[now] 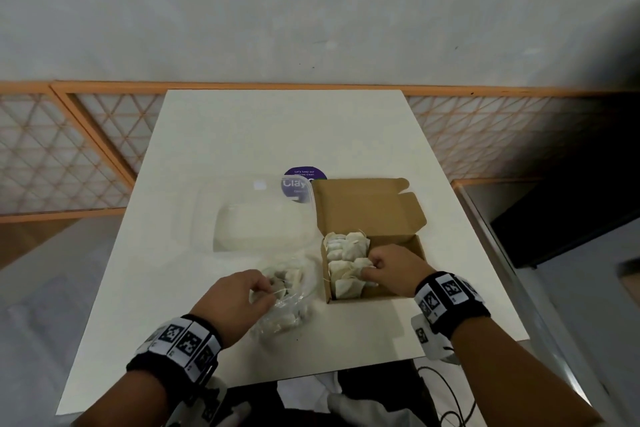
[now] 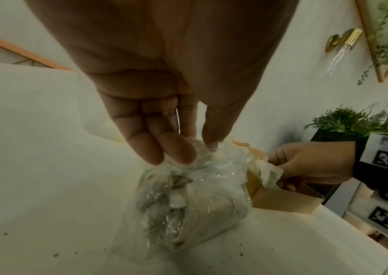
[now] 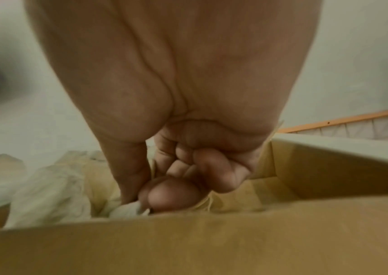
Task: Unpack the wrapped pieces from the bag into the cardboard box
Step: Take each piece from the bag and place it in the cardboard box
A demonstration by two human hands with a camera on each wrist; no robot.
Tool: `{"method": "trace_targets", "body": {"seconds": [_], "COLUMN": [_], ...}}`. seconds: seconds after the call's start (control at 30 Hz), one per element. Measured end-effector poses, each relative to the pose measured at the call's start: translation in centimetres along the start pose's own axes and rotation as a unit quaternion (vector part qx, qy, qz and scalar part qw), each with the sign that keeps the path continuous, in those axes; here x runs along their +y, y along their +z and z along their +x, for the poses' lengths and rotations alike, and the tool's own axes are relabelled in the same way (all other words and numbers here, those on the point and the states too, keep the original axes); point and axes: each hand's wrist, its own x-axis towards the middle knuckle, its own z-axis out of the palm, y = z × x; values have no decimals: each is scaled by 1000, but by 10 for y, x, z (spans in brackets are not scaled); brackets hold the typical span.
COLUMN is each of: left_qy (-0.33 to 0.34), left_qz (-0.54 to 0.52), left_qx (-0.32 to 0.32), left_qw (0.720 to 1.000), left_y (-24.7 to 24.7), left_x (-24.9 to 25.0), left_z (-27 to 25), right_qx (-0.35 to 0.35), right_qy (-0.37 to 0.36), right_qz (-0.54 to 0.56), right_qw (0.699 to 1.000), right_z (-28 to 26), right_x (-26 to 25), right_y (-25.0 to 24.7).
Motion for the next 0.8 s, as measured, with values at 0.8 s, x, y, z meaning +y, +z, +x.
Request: {"method": "trace_targets", "body": {"seconds": [0.8], "left_qy": [18], "left_qz": [-64], "left_qx": [32], "left_qw": [997], "left_y": [-5], "left_x": [20], "left_z": [3], "right_qx": [-2], "right_qy": [-190], "right_qz": [87], "right_qw": [978], "right_z": [-33], "right_x": [-127], "right_y": [20]}}
